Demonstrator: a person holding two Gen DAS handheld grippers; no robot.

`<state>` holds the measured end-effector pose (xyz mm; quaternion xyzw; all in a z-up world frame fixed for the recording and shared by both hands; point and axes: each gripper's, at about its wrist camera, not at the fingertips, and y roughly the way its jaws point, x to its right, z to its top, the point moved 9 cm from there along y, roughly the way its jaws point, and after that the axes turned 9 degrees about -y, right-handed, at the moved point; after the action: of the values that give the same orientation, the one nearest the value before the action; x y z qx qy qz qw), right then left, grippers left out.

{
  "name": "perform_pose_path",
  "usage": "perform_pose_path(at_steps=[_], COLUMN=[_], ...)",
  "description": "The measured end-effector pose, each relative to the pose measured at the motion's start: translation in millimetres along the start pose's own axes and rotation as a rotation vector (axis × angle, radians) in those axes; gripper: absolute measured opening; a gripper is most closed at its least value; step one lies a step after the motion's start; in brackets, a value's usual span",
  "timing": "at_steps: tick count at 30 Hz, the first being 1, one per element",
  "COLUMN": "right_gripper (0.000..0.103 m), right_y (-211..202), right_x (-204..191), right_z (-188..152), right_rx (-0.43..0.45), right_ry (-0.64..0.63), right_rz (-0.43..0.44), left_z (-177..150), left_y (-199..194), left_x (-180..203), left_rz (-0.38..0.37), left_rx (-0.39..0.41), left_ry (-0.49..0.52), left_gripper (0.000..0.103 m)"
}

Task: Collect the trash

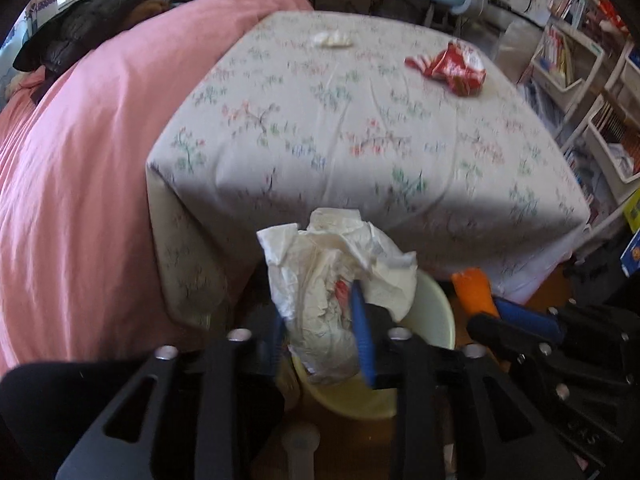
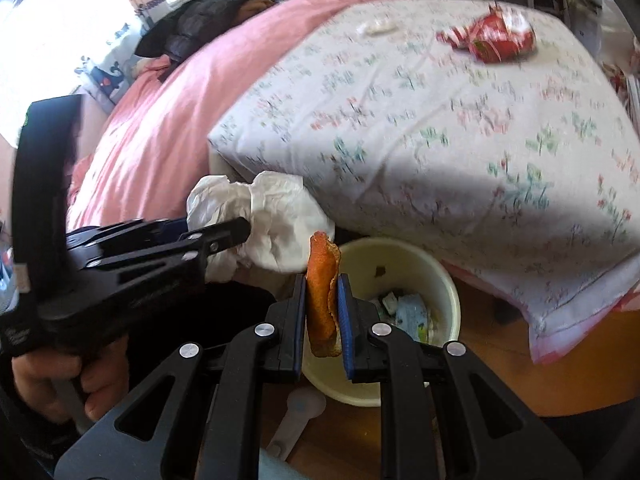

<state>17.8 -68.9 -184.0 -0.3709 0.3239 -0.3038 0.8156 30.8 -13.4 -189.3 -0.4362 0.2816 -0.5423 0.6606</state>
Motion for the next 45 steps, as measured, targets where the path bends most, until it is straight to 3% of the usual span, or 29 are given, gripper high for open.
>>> perform_pose_path(at_steps=[3,6,11,14,19,26,34,39,45], right_gripper=[0.015,0.018,0.035,0.047,0.058,0.069,0.072,0.073,0.075], right_y=[9,15,17,16,13,4,4,6,8], right_x=[7,14,18,19,27,42,47,46,46], right_z=[-6,-8,-7,-4,3,7,7,6,7], right_rx=[-0.037,-0.052,-0.042,-0.027,0.004,0.042,0.044,0.039,0.037], right_ry=[0.023,0.041,0.044,0.038,0.052,0.105,0.129,0.127,0.127], right_rz=[-0.023,-0.046,-0.083,-0.102,-0.139,-0.181,-0.183,-0.187,-0.192], left_z=[5,9,20,25,35,37,35,30,29], left_y=[-7,-10,-24,-30,-38,-36,-33,-29,-30], left_x=[-5,-10,-12,-12,-8,-2,-6,1,4], left_rz=[0.019,-0.001,-0.032,-0.045,-0.061,-0.114,-0.123,-0.149,-0.143], left_rx=[0.039,0.057,0.141,0.177,0.253,0.252,0.229,0.186,0.192], left_ry=[-0.015,-0.054,-0.101,-0.108,-0.103,-0.12,-0.149,-0.132,-0.11], left_gripper=[0.067,0.069,0.081,0.082,0.085,0.086,0.089,0.091,0.093])
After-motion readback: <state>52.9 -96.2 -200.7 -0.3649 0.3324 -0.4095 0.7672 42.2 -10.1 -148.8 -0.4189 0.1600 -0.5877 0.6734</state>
